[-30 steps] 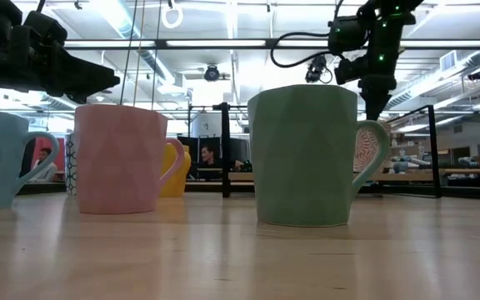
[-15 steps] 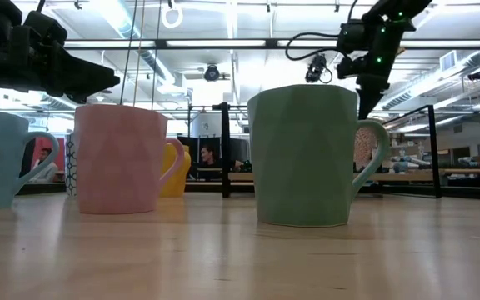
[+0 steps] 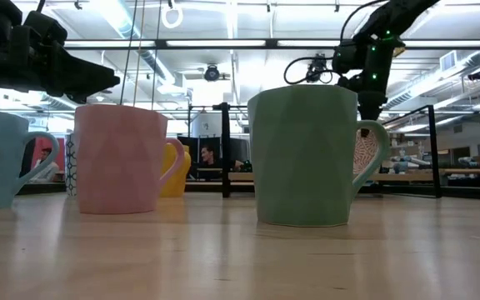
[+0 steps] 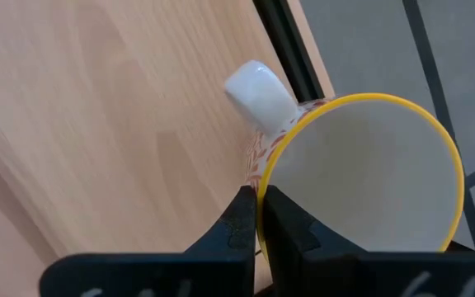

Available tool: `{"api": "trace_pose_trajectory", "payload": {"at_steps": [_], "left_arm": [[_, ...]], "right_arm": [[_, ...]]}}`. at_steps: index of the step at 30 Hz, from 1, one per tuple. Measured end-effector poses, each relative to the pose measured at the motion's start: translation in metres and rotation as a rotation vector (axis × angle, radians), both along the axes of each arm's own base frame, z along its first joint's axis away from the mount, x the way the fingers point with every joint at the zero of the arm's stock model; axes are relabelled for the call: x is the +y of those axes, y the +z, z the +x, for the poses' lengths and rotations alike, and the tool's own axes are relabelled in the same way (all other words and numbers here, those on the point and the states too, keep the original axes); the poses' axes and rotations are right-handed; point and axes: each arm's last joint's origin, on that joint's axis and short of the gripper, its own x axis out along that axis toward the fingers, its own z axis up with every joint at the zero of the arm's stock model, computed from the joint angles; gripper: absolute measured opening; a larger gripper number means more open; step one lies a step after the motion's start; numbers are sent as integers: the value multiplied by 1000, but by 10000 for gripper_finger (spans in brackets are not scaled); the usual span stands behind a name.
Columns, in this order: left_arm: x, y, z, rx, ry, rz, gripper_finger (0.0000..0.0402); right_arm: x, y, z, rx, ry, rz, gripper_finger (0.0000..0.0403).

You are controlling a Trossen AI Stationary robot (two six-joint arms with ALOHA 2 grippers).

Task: Place coffee mugs
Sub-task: Put the orange and white patterned mug on the shelf

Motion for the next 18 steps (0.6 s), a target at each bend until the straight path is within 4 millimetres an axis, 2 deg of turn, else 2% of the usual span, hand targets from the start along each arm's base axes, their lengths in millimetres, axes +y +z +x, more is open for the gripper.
{"api": "trace_pose_trajectory", "payload": {"at_steps": [6, 13, 18], "left_arm": [[0, 0, 0, 0, 0, 0, 167], [0, 0, 0, 0, 0, 0, 167], [0, 0, 0, 0, 0, 0, 167]], "right_arm": [[3, 4, -3, -6, -1, -9, 18], [10, 11, -8, -18, -3, -20, 47], [9, 11, -8, -21, -3, -25, 53]]}}
